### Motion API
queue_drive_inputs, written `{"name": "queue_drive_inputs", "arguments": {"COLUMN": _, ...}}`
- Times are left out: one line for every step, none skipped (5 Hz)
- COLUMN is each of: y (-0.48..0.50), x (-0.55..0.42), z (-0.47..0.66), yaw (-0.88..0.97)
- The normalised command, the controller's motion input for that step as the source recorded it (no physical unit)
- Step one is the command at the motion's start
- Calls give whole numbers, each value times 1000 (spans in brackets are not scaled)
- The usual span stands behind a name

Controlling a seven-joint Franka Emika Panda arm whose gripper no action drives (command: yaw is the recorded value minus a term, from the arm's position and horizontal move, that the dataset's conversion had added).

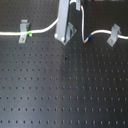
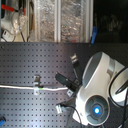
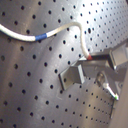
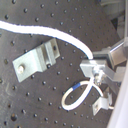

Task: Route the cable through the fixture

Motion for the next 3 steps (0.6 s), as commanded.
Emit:
{"name": "queue_drive_inputs", "arguments": {"y": 258, "x": 106, "z": 243, "yaw": 497}}
{"name": "queue_drive_inputs", "arguments": {"y": 210, "x": 2, "z": 167, "yaw": 597}}
{"name": "queue_drive_inputs", "arguments": {"y": 154, "x": -54, "z": 125, "yaw": 594}}
